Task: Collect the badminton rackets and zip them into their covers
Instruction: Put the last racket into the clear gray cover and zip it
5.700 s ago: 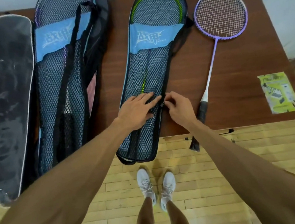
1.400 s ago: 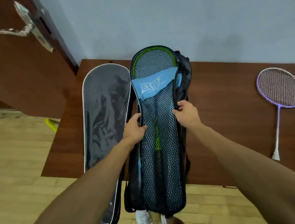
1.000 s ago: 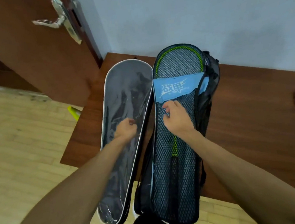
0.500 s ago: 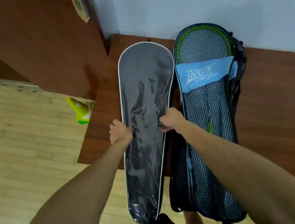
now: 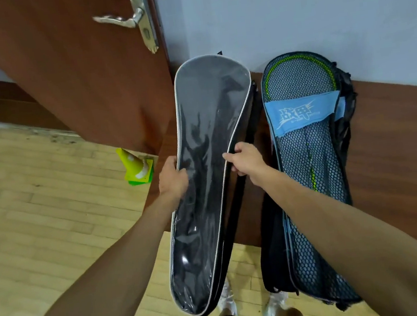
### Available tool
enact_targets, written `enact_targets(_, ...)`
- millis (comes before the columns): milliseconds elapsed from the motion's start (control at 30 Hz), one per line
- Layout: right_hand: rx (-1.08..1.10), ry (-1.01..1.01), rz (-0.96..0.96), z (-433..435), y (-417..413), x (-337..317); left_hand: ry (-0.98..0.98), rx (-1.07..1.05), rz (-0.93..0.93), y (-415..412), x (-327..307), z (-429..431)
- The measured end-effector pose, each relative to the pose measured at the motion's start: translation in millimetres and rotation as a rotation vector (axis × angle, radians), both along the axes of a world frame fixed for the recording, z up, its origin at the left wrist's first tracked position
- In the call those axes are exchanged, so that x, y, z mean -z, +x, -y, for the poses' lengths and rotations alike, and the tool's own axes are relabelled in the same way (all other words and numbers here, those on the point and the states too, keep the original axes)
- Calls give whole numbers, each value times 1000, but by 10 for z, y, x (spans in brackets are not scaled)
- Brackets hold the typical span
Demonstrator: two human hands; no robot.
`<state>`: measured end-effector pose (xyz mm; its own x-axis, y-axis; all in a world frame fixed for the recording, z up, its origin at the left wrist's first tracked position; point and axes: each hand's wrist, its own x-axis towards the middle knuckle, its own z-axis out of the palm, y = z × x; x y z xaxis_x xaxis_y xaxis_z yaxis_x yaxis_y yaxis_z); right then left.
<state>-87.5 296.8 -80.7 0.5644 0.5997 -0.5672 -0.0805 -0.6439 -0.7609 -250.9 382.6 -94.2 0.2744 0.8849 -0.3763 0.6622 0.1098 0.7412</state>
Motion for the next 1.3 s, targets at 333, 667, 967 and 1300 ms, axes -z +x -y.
enact_targets(333, 44, 394, 192, 396, 395, -1277, 100, -5, 355, 318, -1179, 384)
enact_targets(667, 217, 457, 181, 2539, 1721, -1496, -30, 175, 431, 1743, -1479, 2197)
enact_targets(967, 311, 262, 163, 3849, 2602, -753, -76, 395, 281, 2707, -978, 3175)
enact_targets(1300, 296, -21, 306, 3822, 3207, 5, 40, 483, 55, 3471, -162, 3070)
